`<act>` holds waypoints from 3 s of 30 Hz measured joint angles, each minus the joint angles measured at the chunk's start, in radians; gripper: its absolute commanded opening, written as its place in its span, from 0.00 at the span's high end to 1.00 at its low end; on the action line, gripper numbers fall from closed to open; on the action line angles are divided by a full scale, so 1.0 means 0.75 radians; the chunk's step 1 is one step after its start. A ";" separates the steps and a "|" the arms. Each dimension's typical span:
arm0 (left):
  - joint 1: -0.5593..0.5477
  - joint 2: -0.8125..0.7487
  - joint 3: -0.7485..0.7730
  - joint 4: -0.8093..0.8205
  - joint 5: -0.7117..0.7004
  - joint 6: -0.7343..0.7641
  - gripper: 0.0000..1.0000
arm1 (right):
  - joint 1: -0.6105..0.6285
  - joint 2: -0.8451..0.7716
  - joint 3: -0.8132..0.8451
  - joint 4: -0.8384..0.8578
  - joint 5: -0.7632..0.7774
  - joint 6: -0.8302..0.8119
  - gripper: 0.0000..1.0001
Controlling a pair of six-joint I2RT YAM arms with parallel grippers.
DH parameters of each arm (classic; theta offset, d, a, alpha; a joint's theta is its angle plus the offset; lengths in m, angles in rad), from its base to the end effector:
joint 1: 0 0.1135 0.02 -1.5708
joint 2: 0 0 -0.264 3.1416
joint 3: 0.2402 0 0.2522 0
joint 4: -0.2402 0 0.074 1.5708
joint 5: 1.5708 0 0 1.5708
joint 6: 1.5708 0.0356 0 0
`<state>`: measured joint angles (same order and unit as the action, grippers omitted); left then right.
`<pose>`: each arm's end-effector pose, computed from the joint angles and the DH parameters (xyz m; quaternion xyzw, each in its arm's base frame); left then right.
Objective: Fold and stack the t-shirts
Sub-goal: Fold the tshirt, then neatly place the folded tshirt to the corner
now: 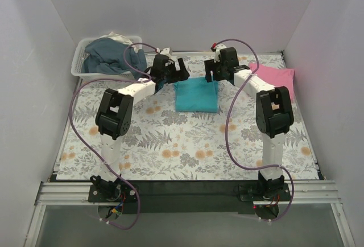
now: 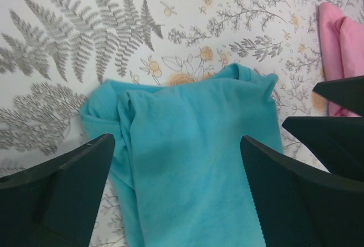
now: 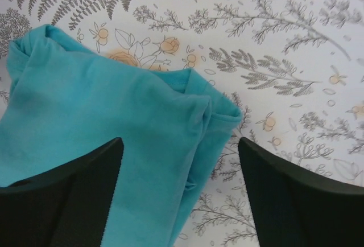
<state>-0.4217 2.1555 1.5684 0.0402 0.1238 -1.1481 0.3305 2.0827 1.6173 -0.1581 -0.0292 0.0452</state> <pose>0.4510 -0.2071 0.1910 -0.2808 0.8241 -0.3837 0.3078 0.4576 0.1581 0.2234 -0.1331 0.8798 0.0979 0.4456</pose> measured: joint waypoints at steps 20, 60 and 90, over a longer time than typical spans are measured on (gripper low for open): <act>0.002 -0.253 -0.371 0.042 -0.049 -0.006 0.09 | -0.077 -0.469 -0.514 0.099 -0.153 0.115 0.18; 0.001 -0.071 -0.384 0.247 0.136 -0.036 0.17 | -0.147 -0.102 -0.545 0.405 -0.568 0.319 0.25; -0.013 -0.075 -0.440 0.341 0.198 -0.051 0.23 | 0.093 0.075 -0.321 0.429 -0.490 0.328 0.51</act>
<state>-0.4313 2.0991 1.2385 0.2958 0.2726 -1.1866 0.4000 2.1391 1.3766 0.1638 -0.3965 0.2913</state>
